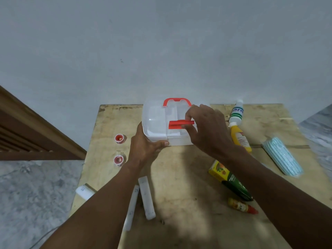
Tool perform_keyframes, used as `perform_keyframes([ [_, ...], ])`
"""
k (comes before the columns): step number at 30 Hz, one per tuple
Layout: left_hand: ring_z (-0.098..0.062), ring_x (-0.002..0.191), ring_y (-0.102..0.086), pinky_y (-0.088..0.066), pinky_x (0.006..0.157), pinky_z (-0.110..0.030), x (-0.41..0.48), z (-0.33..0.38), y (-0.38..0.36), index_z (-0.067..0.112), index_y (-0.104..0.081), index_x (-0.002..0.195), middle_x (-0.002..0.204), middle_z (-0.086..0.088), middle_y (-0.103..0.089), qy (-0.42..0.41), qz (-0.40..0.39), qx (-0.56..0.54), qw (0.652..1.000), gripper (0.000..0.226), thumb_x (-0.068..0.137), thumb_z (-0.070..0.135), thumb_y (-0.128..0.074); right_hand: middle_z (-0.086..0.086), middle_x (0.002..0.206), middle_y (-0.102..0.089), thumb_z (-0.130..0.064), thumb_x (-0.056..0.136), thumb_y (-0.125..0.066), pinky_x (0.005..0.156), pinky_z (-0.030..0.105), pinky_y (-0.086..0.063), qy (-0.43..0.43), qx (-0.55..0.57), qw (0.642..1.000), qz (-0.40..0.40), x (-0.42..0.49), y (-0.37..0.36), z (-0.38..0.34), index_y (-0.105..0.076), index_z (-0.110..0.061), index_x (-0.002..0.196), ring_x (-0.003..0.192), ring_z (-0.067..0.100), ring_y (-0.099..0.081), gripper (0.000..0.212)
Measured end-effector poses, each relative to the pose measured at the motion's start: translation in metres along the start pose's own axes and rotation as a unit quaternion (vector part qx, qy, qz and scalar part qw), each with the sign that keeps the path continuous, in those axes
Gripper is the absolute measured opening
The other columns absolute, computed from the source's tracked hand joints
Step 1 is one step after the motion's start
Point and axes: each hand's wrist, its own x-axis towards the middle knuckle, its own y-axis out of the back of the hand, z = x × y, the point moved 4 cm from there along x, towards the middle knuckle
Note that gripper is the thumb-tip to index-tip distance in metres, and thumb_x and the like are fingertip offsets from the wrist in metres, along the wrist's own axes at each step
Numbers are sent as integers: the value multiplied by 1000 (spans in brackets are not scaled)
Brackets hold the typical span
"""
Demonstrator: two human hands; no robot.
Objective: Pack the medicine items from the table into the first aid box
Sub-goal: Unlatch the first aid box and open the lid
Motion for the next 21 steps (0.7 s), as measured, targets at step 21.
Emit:
perform_keyframes([
  [21,5,123,-50,-53,99,-31,-13,18,16,41,-19,150,137,29,-46,-51,-85,23,995,105,68,51,-84,-1,96,-58,-38,97,-62,75,30,-37,-57,89,970,-221,96,63,3,-56,-18,104,89,22,-55,22],
])
